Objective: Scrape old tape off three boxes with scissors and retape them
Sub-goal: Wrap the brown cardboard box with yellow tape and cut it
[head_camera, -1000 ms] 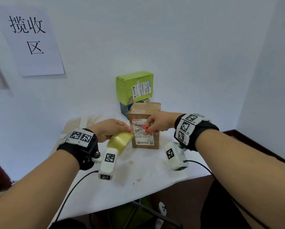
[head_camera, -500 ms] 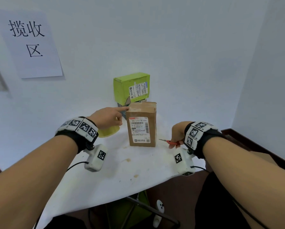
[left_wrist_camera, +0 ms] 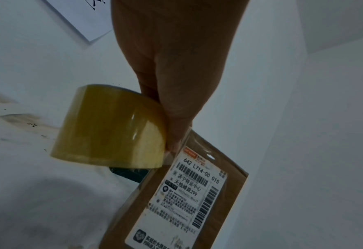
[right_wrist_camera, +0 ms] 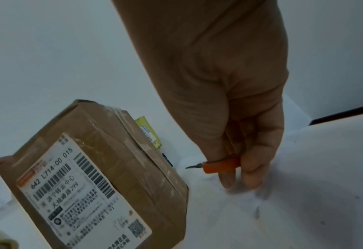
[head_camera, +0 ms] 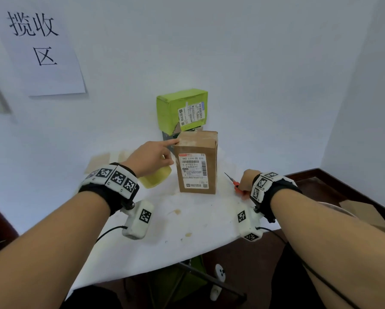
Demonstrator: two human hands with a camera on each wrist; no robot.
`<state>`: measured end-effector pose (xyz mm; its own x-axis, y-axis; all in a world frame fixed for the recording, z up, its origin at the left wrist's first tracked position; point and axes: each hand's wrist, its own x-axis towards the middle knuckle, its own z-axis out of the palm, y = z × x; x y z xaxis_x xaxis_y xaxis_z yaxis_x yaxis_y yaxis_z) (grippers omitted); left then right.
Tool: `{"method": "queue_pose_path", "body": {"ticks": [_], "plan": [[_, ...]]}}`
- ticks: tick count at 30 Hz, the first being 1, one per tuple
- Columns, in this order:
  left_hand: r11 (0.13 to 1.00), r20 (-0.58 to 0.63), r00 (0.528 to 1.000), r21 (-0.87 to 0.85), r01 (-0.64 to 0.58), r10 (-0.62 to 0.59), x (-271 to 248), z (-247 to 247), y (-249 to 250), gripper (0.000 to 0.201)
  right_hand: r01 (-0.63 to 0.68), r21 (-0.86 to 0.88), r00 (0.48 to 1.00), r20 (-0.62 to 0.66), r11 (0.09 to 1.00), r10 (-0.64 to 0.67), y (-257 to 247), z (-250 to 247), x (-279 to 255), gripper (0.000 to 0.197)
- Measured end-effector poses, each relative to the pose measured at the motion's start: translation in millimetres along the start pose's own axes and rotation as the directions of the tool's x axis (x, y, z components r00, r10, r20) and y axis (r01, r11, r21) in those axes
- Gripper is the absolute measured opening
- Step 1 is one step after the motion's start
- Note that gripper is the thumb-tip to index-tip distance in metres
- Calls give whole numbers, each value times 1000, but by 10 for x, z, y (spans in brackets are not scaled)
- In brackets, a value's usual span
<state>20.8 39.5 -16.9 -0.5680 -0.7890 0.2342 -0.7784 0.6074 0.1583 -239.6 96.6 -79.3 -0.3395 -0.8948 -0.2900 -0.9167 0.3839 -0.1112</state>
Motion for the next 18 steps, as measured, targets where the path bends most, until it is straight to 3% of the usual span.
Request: {"method": "queue_pose_path", "body": {"ticks": [2,5,9,14,18], "plan": [[1000,-11,1000,-17,-7,7,15,4,0,19,-30,18,998,60,999,29,10,22,31,36],[1000,-21,1000,-17,-13,13,23,19,-4,19,-38,247,997,75,968,20,0,58,122,27],[1000,-24,1000,-12,-16,16,5,29,-23,19,-17,243,995,-88,970,39,-50,72,91,37],[1000,-12,1000,-13,-5,5,12,14,-25,19,4,270,1000,7,963,-6,-42,111,144,29],[1000,-12,1000,-5,2,-2,37,20,-22,20,-20,156,996,-86,988,33,-124,89,13,39]]}}
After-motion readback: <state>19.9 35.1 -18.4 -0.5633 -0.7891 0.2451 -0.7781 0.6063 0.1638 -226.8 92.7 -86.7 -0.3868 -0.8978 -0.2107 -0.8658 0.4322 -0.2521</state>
